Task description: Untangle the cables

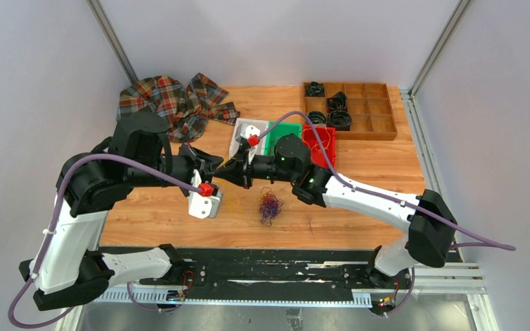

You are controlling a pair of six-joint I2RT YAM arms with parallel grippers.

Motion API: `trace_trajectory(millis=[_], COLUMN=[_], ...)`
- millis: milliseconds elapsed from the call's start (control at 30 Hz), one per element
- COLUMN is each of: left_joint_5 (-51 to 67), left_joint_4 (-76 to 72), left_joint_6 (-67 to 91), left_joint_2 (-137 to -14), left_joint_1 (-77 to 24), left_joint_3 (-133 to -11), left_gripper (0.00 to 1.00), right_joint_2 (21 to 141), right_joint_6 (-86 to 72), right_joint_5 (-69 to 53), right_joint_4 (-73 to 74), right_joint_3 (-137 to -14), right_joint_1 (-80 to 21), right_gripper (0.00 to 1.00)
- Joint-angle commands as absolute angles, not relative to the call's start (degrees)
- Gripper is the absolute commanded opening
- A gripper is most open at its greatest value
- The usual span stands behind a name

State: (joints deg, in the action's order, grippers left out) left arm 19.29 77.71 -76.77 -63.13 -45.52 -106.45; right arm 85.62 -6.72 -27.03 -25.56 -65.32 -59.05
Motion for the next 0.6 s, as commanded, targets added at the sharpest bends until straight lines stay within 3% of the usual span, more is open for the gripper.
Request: trace_trajectory(millis=[0,200,567], left_joint_5=[18.0,10.8,0.9], left_joint_4=[73.7,62.2,61.9], left_joint_6=[-77.0,-70.2,-53.1], left_joint_2=[-60.9,-57.9,-62.3], left_joint_1=[-45.9,-45.9,-45.8], left_joint_3=[-103.6,-95.9,-98.8], left_gripper=[0.05,0.96,0.98], right_joint_2=[82.8,76.1,70.6], right_joint_6=[-12.5,-10.3,-2.9], right_joint_5=[-29.9,-24.9,-8.0], right_joint_4=[-34.9,-27.3,-8.0], right_joint_3=[-63.3,-63.0,-66.1], right_joint_1=[-55.3,-49.3,-32.3], right_gripper=[0.01,0.00,0.01])
